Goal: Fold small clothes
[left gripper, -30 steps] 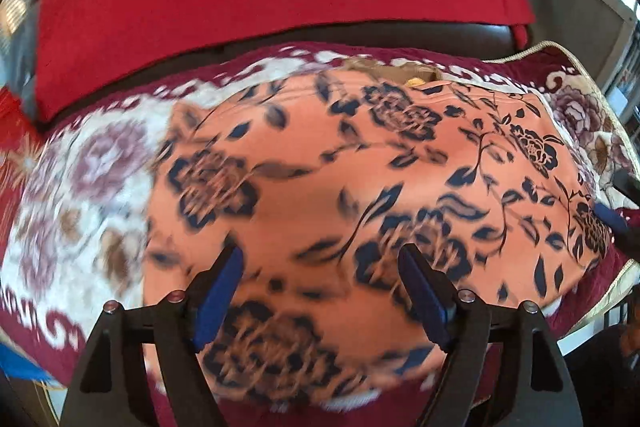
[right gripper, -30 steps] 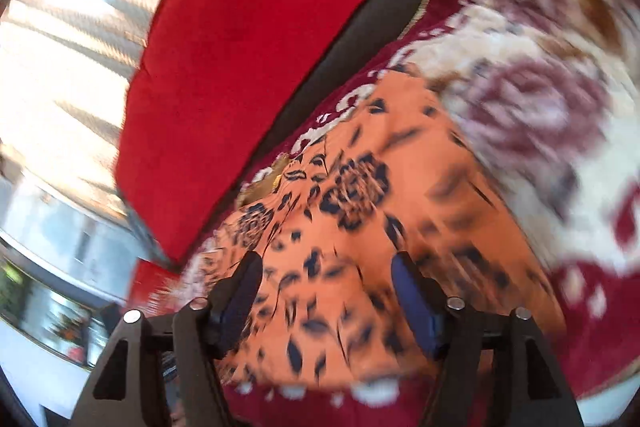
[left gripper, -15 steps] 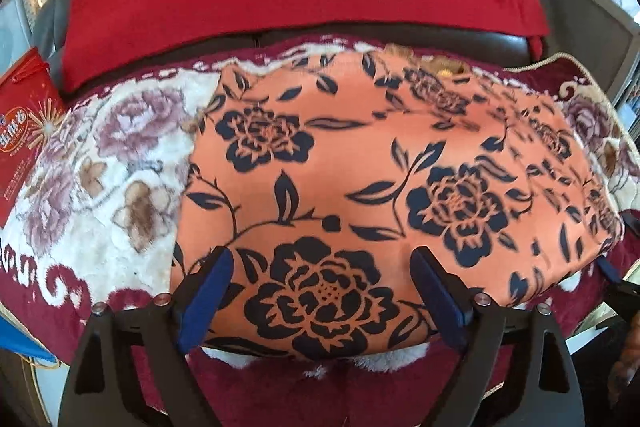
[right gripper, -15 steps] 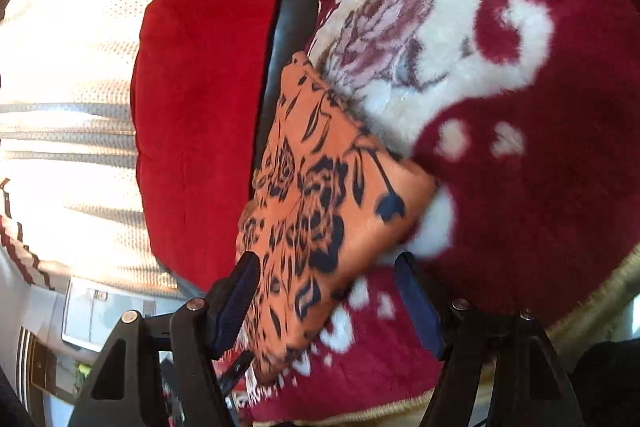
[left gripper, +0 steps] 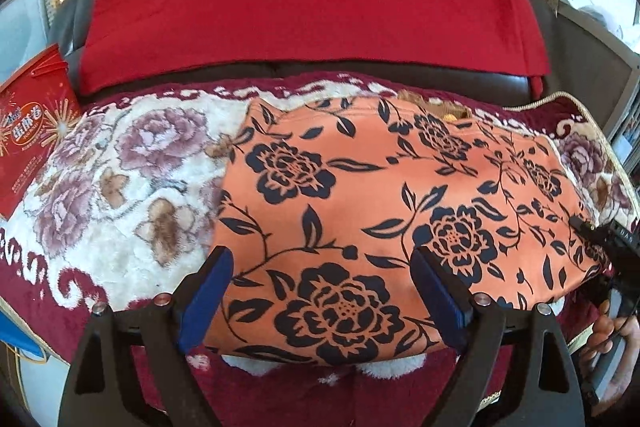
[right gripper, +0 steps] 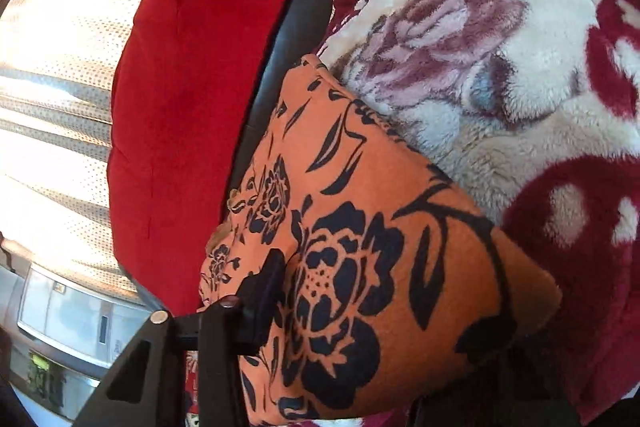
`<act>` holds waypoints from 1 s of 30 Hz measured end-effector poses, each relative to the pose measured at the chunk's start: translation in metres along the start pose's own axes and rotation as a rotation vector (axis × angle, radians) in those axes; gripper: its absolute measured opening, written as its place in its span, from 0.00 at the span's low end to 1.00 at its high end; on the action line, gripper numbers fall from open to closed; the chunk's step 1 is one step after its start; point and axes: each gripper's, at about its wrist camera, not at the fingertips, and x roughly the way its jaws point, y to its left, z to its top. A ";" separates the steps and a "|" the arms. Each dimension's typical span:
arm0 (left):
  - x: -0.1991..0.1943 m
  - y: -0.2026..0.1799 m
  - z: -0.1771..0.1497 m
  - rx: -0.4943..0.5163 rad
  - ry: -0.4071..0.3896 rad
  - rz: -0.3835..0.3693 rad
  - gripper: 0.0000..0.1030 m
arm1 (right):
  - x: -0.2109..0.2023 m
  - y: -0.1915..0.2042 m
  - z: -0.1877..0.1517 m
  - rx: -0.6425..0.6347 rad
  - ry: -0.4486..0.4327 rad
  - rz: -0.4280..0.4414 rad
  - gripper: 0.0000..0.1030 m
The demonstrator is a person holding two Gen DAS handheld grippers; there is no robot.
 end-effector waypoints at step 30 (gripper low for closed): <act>-0.029 0.122 0.001 -0.228 -0.025 0.136 0.88 | 0.046 0.224 -0.119 -0.507 0.196 0.155 0.23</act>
